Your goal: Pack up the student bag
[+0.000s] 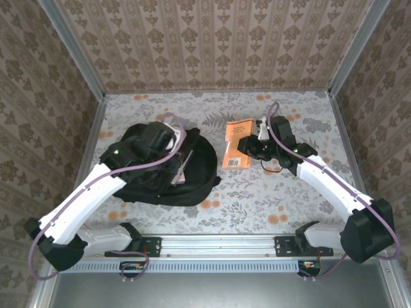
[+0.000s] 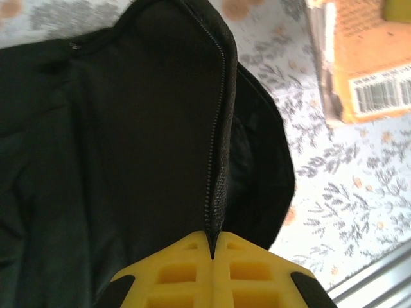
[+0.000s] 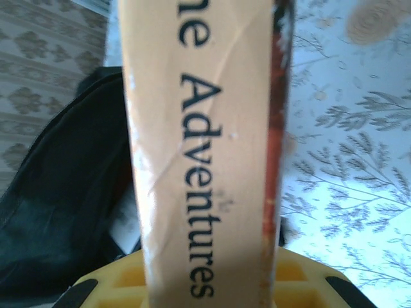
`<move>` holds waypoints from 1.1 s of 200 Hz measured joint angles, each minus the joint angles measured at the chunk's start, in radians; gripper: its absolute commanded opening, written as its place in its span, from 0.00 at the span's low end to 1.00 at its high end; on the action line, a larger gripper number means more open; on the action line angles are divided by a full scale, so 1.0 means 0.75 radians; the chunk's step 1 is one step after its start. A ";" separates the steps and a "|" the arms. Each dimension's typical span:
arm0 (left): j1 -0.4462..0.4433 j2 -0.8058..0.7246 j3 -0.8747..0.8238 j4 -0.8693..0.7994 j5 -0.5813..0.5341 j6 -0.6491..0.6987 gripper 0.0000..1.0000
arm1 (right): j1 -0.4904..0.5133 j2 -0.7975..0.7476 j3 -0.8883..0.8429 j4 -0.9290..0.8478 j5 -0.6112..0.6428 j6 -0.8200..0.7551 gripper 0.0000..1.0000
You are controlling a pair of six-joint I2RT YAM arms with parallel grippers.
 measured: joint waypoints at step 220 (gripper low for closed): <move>0.081 -0.265 -0.072 0.032 -0.094 -0.119 0.00 | 0.513 0.837 0.587 0.057 0.019 0.760 0.00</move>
